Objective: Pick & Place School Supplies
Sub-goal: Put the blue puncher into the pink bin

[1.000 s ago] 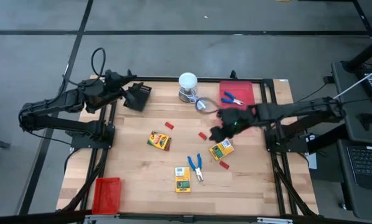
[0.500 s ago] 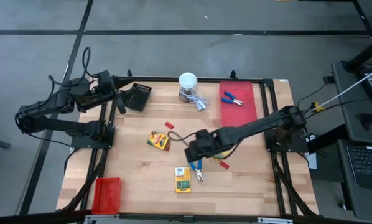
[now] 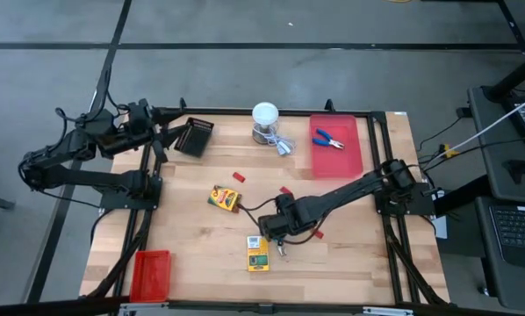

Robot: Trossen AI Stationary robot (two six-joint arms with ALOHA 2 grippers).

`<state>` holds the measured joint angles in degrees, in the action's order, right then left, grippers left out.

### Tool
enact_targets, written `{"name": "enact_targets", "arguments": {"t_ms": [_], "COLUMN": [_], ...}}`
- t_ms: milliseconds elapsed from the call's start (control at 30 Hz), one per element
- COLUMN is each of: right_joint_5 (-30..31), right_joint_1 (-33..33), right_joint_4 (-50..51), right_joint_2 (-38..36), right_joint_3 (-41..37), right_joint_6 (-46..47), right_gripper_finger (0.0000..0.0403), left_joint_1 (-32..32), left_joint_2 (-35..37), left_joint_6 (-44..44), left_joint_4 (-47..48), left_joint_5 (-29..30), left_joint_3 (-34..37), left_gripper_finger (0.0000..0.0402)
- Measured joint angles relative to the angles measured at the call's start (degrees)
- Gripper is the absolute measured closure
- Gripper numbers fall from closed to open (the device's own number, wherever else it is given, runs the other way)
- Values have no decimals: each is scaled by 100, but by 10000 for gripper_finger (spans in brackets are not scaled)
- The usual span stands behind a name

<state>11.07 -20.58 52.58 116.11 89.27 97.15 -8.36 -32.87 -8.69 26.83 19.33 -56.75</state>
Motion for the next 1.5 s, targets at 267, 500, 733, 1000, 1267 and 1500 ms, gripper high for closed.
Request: {"name": "enact_targets", "arguments": {"t_ms": [267, 500, 733, 1000, 1267, 1500], "right_joint_5": [-47, -293, -515, -533, -499, 985], "right_joint_1": [17, -39, -90, -101, -9, 366], "right_joint_4": [-72, -160, -163, -53, 88, 2007], "right_joint_2": [269, 575, 732, 732, 646, 486], "right_joint_3": [5, -9, 0, -2, 249, 1998], "right_joint_6": [17, 126, 192, 35, -592, -2745], "right_gripper_finger": [211, 211, 228, 359, 359, 359], "left_joint_1": [0, 0, 0, 0, 0, 2], "left_joint_2": [4, 45, 45, 45, 45, 40], "left_joint_6": [0, 20, 91, 179, 201, 155], "left_joint_4": [-4, -2, -2, -2, -2, -2], "left_joint_5": [-126, -134, -142, -104, 66, 332], "left_joint_3": [0, 0, 0, 0, 0, 0], "left_gripper_finger": [192, 192, 192, 192, 192, 192]}}
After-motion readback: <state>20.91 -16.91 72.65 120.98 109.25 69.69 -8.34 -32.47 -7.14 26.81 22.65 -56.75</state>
